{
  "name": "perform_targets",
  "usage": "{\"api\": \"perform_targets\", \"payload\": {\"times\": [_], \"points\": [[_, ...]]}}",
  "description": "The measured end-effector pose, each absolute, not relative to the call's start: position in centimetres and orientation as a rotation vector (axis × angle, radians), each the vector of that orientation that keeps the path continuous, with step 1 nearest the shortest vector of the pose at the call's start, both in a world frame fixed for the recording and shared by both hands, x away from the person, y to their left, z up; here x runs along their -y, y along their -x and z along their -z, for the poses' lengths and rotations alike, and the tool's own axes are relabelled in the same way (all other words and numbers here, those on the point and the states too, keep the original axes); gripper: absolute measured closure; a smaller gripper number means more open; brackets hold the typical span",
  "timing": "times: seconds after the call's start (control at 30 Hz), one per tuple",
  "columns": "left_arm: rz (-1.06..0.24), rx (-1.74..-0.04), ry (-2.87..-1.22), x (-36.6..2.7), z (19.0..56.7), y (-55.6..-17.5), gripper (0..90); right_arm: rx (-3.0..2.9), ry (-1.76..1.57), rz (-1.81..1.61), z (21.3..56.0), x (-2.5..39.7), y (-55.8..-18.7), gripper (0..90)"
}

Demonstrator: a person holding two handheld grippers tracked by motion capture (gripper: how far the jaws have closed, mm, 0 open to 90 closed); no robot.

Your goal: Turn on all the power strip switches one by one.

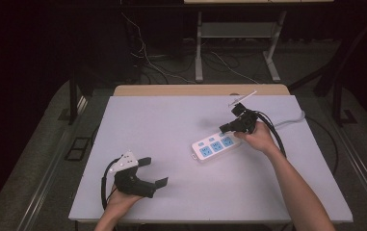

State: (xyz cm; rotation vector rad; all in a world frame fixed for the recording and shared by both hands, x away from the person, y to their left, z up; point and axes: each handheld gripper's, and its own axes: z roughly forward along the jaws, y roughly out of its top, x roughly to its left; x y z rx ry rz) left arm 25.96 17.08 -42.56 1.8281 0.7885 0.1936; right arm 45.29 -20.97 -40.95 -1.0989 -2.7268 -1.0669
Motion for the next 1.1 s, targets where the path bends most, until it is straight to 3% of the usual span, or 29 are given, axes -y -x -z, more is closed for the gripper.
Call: {"api": "perform_targets", "payload": {"times": [1.1], "points": [[-0.199,-0.795,-1.823,-17.1,42.5,-25.5,0.0,2.874,0.986,1.023,41.5,19.3,-44.4,90.0]]}}
